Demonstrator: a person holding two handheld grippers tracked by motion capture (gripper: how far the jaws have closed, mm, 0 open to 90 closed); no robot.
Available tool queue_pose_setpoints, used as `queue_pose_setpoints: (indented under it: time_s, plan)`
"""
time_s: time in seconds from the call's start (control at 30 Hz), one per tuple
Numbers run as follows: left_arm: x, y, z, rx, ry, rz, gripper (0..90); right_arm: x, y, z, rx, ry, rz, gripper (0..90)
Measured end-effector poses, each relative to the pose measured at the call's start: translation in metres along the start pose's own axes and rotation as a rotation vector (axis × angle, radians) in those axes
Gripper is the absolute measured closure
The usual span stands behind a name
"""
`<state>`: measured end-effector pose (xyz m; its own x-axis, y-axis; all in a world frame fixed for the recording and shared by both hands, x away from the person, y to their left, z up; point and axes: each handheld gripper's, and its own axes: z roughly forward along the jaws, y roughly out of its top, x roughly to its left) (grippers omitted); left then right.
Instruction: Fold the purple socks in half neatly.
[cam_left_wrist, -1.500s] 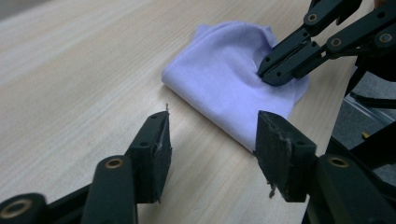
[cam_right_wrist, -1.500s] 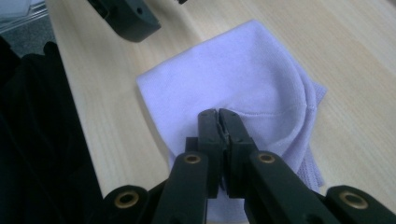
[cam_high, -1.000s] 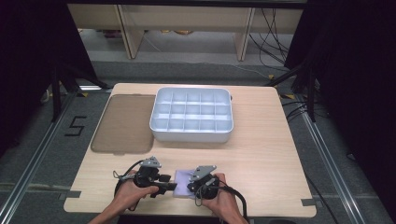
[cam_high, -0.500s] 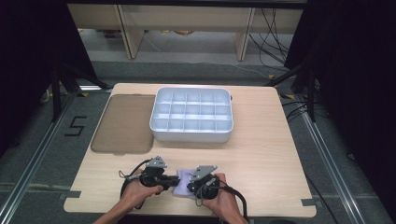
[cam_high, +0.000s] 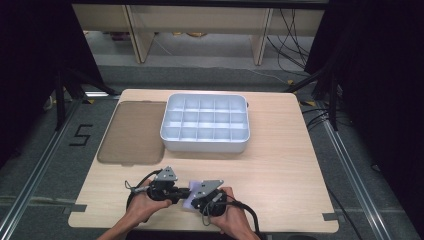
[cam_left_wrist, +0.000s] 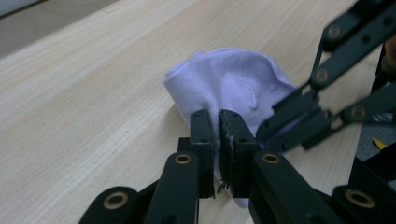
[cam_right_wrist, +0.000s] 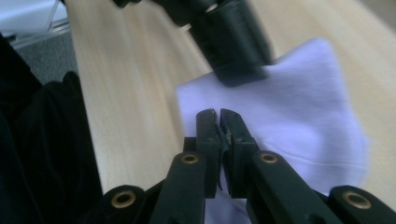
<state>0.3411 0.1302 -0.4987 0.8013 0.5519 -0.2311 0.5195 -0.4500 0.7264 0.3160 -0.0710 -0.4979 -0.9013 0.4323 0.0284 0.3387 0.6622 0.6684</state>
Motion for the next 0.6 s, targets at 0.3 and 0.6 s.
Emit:
queue_pose_setpoints:
  time_s: [0.3, 0.6]
  plan:
    - [-0.001, 0.001, -0.004, 0.017, 0.016, 0.031, 83.7, -0.041, 0.011, -0.003, -0.043, -0.106, 0.046, 87.8]
    - [0.001, -0.002, -0.006, 0.006, 0.014, 0.024, 83.8, -0.045, 0.012, -0.005, -0.023, -0.117, 0.018, 87.8]
